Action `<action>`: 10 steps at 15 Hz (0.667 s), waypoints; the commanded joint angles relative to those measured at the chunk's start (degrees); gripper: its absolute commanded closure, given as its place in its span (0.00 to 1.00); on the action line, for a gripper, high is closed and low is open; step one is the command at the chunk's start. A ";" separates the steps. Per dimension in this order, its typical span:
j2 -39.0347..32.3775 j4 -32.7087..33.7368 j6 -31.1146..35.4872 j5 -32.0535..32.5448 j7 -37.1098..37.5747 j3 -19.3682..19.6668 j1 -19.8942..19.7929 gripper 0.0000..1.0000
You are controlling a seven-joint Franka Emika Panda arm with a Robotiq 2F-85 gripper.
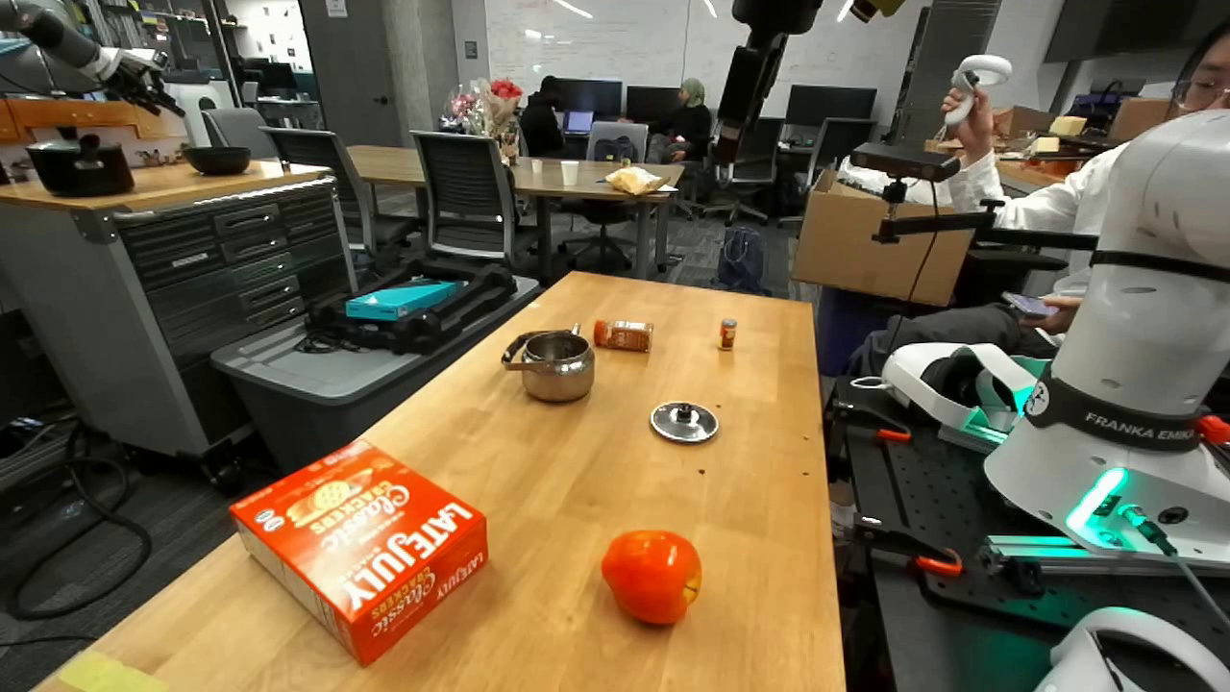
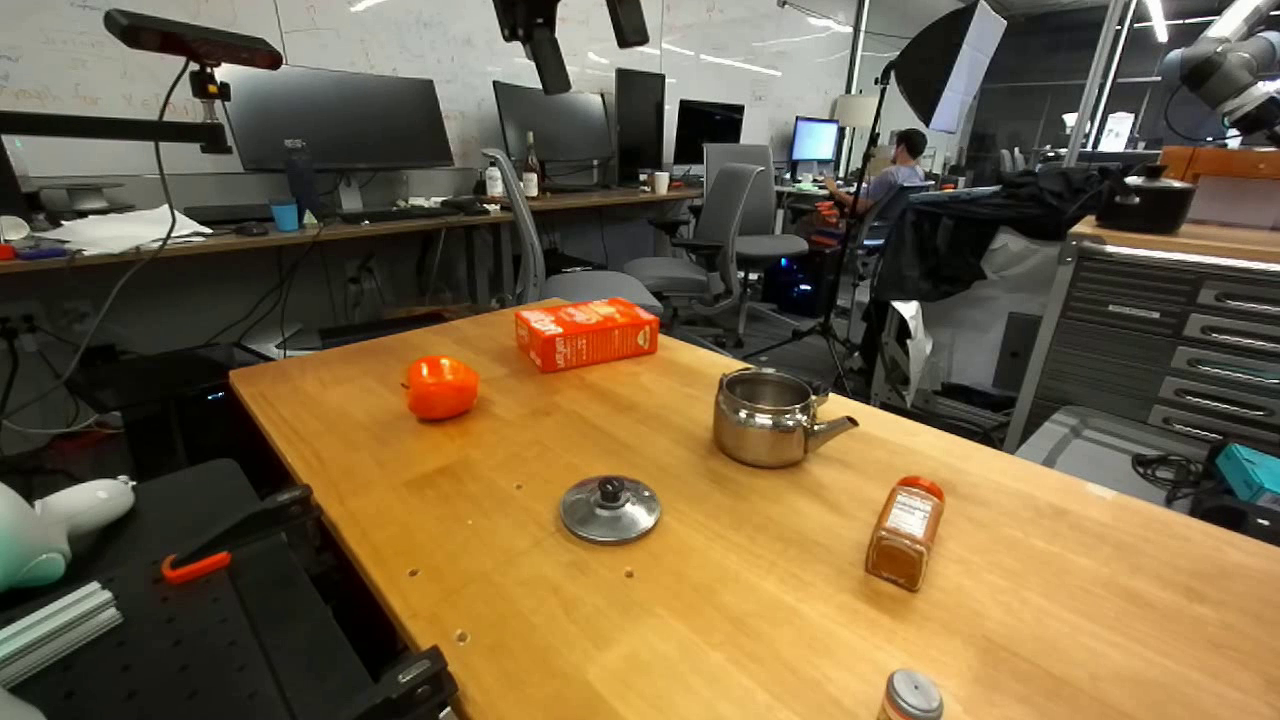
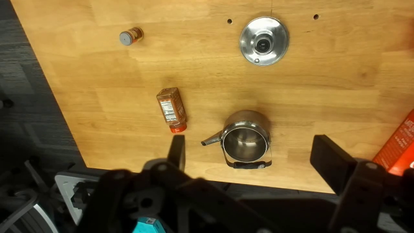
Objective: Take the lid and put it on the teapot
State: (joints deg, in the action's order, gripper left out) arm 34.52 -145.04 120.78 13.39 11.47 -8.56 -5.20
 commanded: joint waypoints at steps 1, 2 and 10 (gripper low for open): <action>-0.11 0.17 -0.31 0.56 0.46 0.82 0.98 0.00; -0.78 0.16 0.01 0.53 -0.24 1.17 1.09 0.00; -8.33 -2.61 7.83 -0.19 -4.14 2.47 3.31 0.00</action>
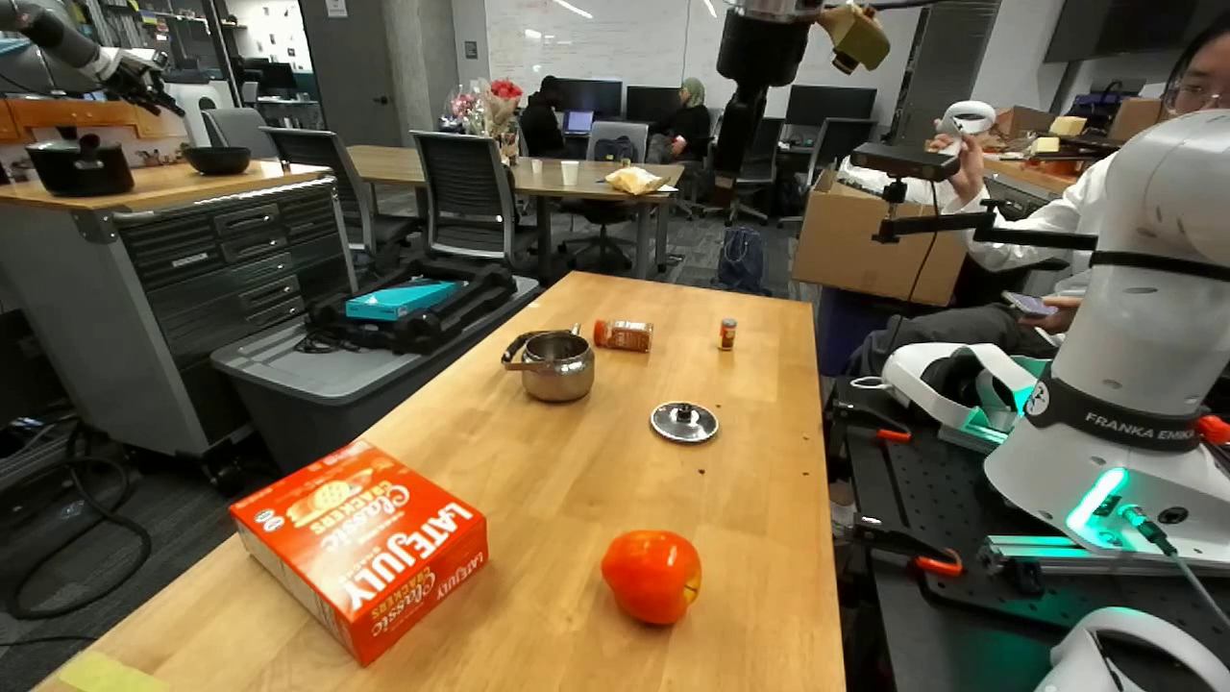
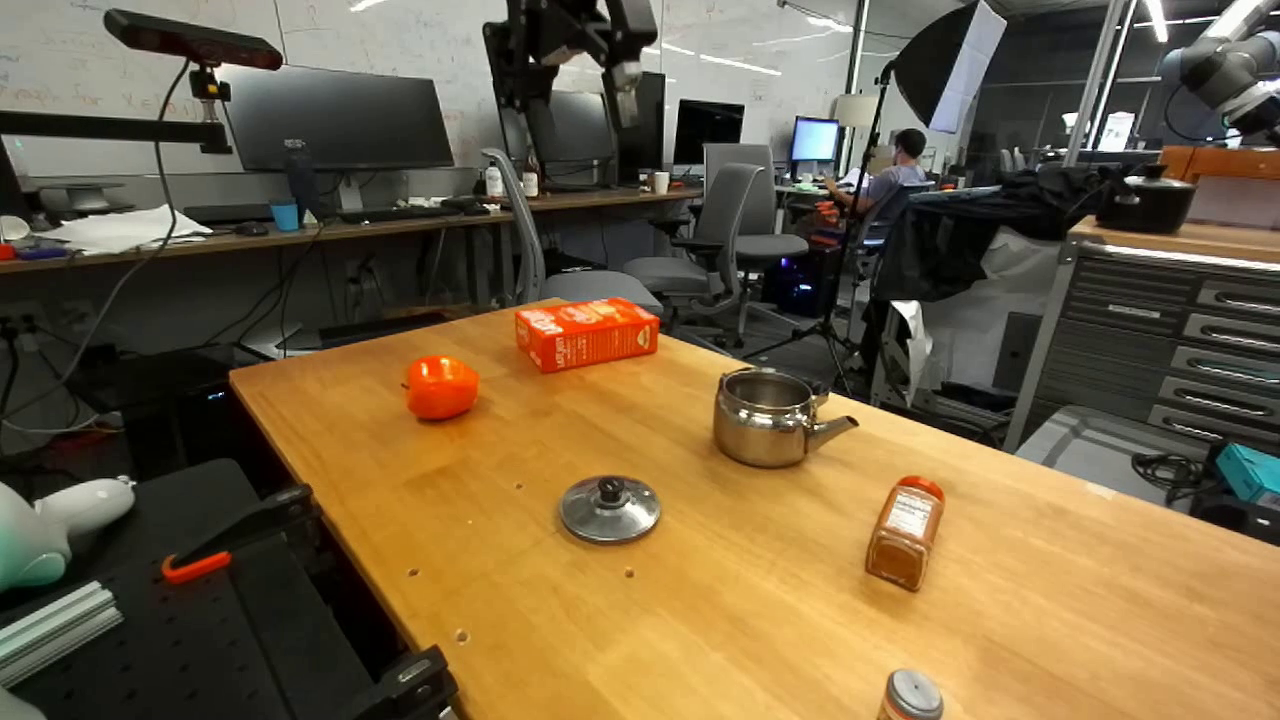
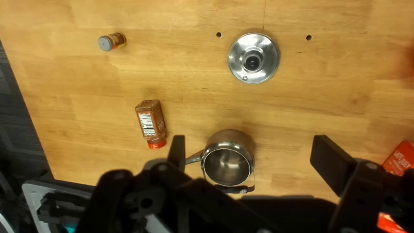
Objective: Take the lid and put it on the teapot
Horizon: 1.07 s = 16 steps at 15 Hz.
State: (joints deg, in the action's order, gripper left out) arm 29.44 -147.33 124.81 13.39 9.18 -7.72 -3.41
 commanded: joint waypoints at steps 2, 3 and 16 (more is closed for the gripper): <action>-5.85 -0.81 7.03 -1.33 -2.57 2.46 1.93 0.00; -7.14 -0.92 8.26 -1.66 -3.04 2.74 2.03 0.00; -18.61 -1.66 17.57 -11.82 -6.75 7.33 2.03 0.00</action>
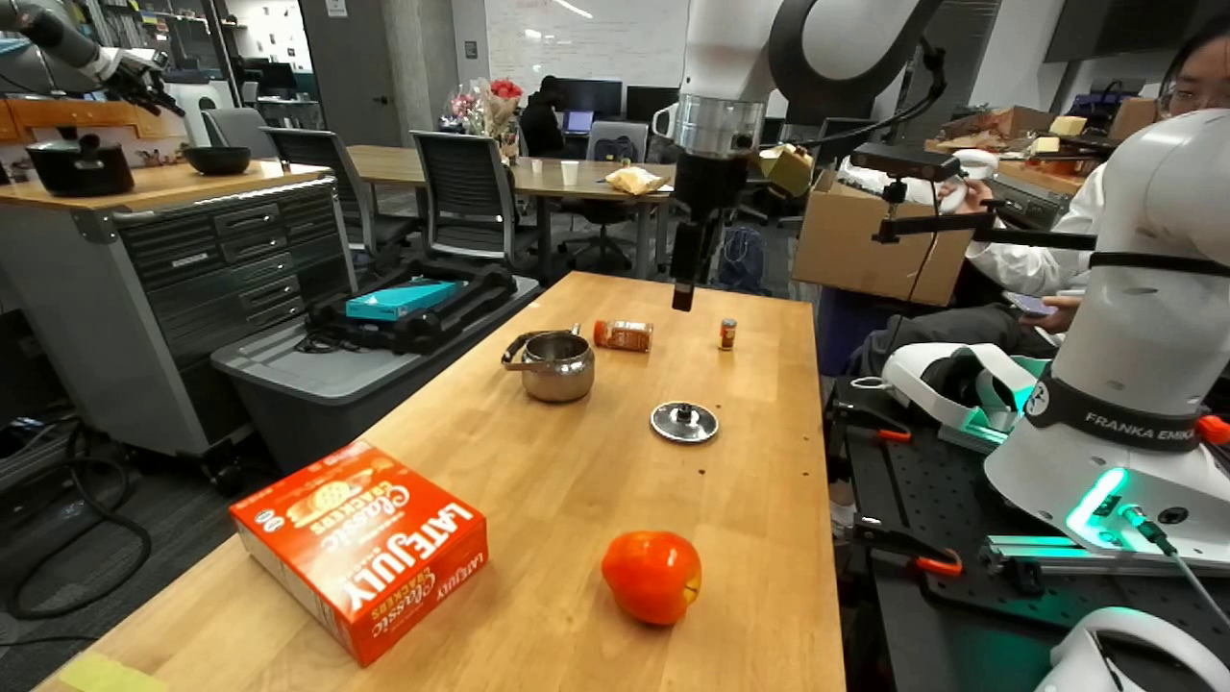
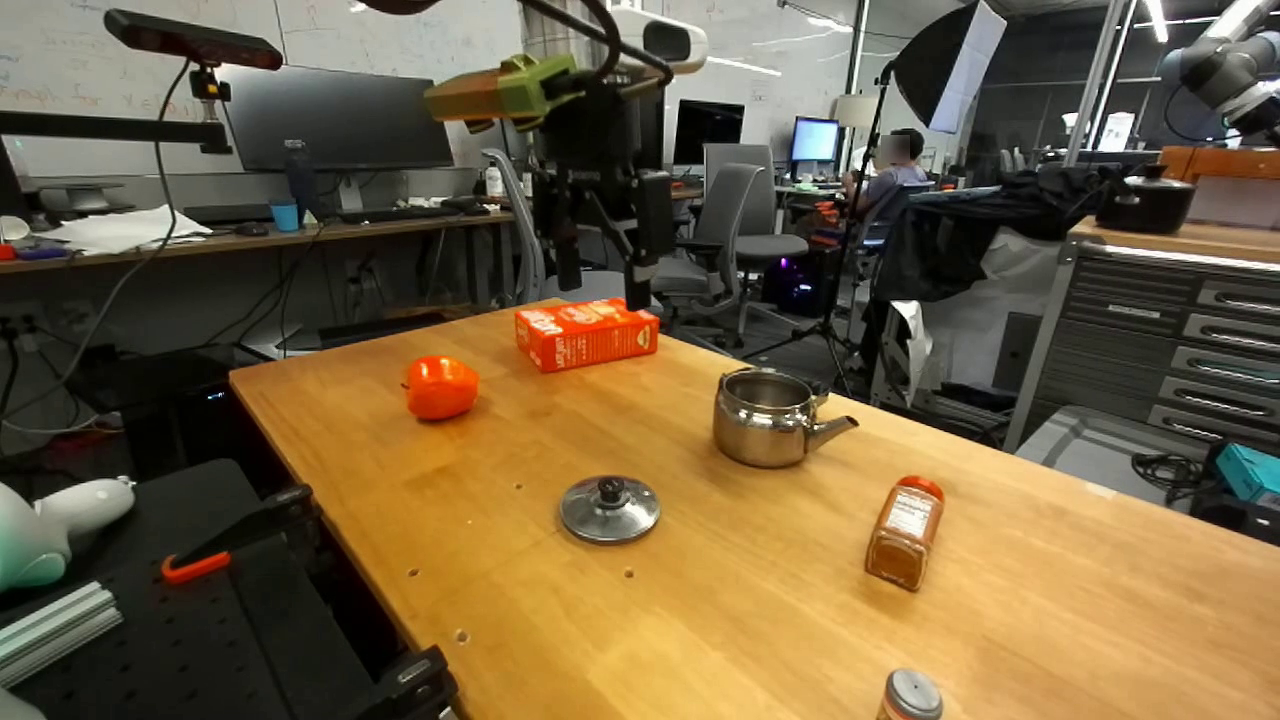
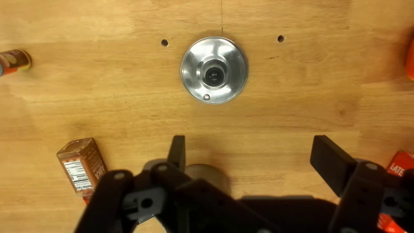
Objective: Take the lid and put it on the teapot
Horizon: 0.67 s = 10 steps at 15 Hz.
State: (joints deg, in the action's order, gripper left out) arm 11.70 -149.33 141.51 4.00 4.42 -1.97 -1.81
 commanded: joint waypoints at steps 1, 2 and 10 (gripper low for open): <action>-1.22 0.42 0.80 -2.73 -2.17 1.90 0.40 0.00; -1.83 0.58 0.82 -2.94 -2.31 2.19 0.32 0.00; -8.44 2.32 3.84 -1.52 -0.92 2.47 0.04 0.00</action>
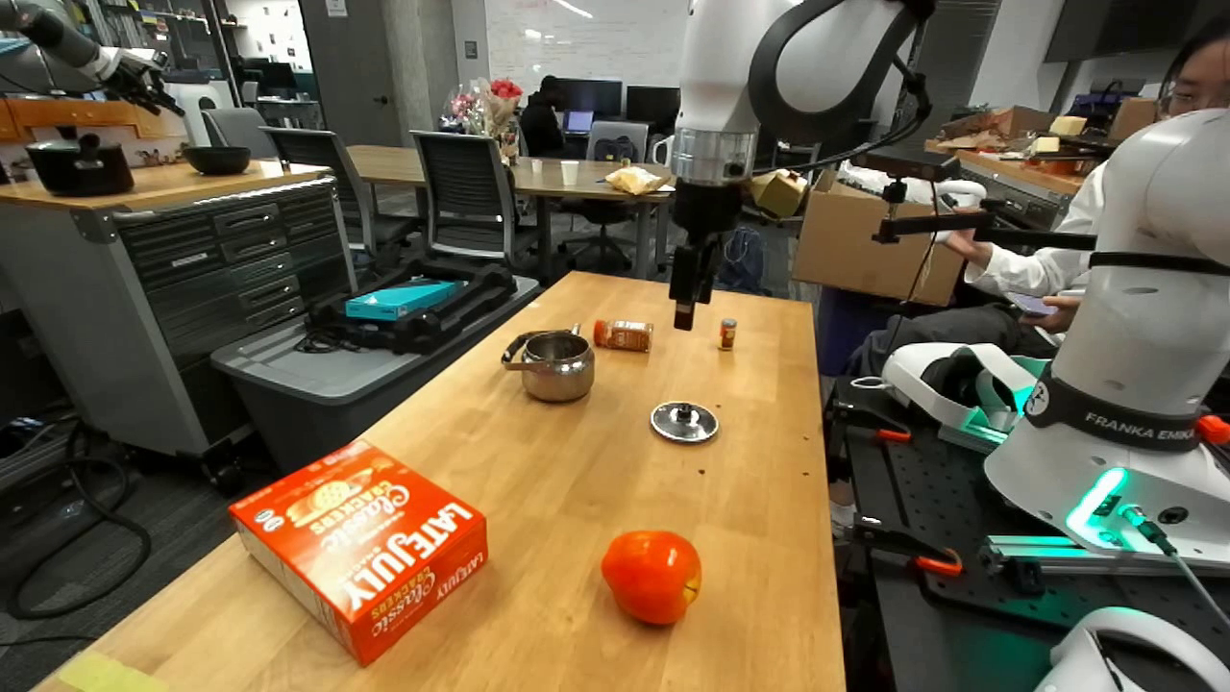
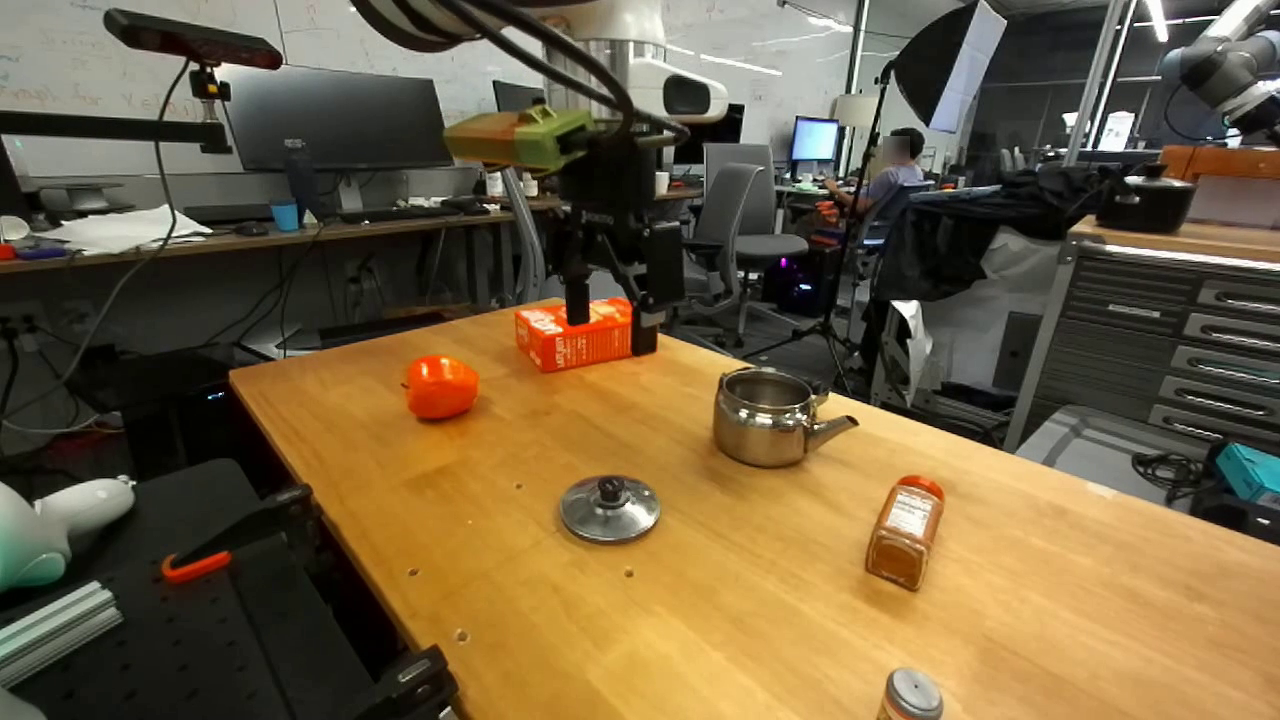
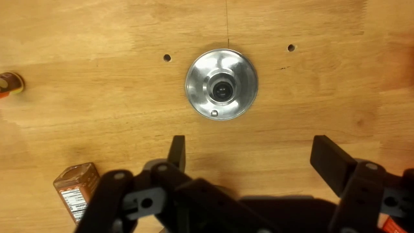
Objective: Take the lid and put it on the teapot
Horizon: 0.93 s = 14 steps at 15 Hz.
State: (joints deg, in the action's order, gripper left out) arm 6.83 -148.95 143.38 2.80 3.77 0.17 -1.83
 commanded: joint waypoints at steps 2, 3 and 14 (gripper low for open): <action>-5.66 2.52 2.79 -0.14 0.26 0.29 0.07 0.00; -6.87 2.92 3.23 -0.04 0.57 0.28 0.09 0.00; -18.96 9.05 3.02 0.46 1.57 0.86 0.63 0.00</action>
State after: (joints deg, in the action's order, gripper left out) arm -8.38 -142.94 146.76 2.80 4.02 0.19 -1.83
